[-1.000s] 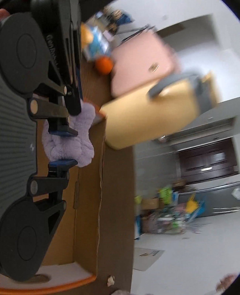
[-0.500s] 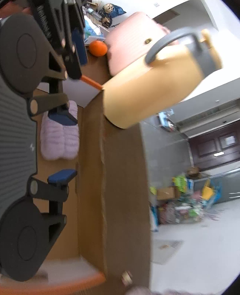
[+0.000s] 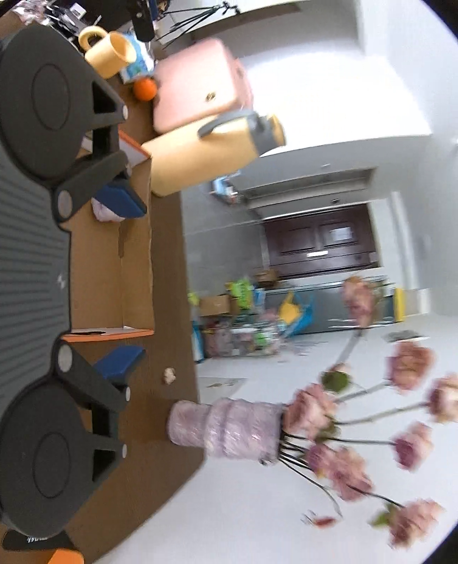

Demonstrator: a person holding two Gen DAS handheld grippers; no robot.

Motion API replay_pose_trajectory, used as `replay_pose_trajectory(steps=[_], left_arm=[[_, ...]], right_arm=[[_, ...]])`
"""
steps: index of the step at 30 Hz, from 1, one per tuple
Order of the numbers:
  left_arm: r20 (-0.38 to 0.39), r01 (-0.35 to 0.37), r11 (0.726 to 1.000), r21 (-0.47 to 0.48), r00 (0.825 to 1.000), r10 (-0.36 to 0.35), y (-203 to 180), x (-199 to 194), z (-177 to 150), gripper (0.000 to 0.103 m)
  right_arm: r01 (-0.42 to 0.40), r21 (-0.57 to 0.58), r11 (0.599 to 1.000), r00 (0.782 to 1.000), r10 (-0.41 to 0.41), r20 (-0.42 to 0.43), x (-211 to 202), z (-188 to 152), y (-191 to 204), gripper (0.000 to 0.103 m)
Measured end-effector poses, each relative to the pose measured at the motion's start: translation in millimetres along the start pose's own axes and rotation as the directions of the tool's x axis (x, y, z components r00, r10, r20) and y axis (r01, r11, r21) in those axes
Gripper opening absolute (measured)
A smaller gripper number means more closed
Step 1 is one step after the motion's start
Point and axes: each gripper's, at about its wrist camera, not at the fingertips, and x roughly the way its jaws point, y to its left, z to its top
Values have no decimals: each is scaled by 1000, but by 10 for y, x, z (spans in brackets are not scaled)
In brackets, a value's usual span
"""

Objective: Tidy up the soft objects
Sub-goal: 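Withdraw both grippers from the box back over the pile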

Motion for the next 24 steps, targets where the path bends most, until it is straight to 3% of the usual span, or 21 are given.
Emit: replay_pose_trajectory(steps=[5,9,13,20,24], left_arm=[[141,-14,997,77,990,3,-138,-862,-597,88],[170,10,991,131,985,-32,-275,-1418,-1205,89],[185,22,993,117,982,-44,-355,-1870,-1769,90],[43,13,995,101,999,-17,-447,-2323,-2746,90],[-35,11,999,43,999,-10,-339,-2273,-2883,88]], right_arm=[[-7,-114,993,987,25,161,-870,-558,118,79],[-62,-128,990,972,89,219,-1413,-1140,209,79],[-112,-115,987,964,136,229,-1823,-1791,303,79],[-119,-182,976,978,146,146,-2253,-2881,573,80],[-218,-160,963,974,225,25,-2220,-3149,648,79]])
